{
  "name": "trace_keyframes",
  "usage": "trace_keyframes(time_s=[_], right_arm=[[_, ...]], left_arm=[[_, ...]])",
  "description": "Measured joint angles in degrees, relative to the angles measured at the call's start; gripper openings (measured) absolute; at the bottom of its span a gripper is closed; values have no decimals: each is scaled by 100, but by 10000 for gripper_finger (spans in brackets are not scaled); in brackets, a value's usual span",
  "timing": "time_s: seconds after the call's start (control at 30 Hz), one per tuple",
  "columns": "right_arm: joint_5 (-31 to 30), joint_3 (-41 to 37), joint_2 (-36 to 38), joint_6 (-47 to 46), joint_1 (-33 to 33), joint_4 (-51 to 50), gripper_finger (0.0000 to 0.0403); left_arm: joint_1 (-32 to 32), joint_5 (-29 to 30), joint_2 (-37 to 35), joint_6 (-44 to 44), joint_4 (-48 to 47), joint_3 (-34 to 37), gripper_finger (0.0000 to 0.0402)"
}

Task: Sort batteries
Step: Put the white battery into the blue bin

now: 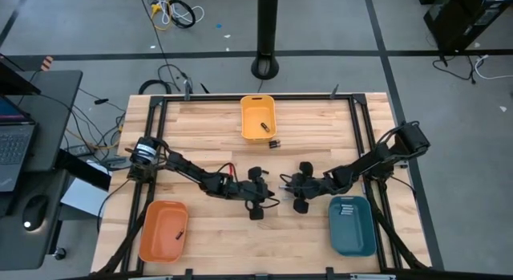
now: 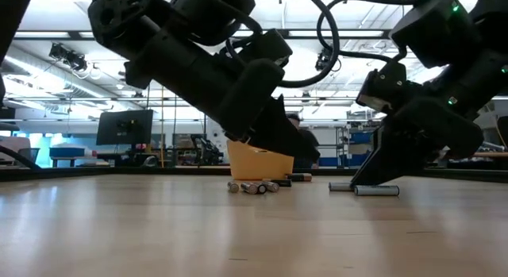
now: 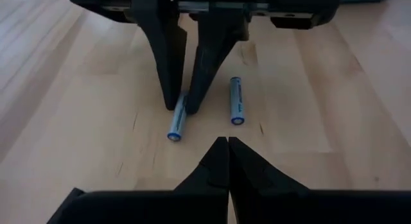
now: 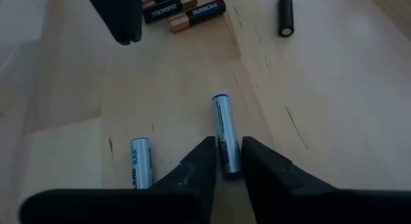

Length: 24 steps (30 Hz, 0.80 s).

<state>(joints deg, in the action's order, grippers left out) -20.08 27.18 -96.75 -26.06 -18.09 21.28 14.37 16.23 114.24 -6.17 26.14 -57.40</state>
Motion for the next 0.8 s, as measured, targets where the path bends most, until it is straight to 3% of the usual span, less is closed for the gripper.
trace_keyframes(time_s=[0.13, 0.37, 0.5, 0.8], right_arm=[[138, -7, -4, 209, 13, 111, 43], [312, 56, 98, 384, 18, 36, 43], [655, 245, 379, 599, 9, -440, 43], [601, 746, 1260, 672, 4, -1876, 43]], left_arm=[[0, 9, 0, -10, 57, 74, 5], [0, 26, 0, -29, 466, 183, 5], [18, 28, 0, -29, 503, 183, 5], [183, 67, 0, 134, 757, 181, 5]])
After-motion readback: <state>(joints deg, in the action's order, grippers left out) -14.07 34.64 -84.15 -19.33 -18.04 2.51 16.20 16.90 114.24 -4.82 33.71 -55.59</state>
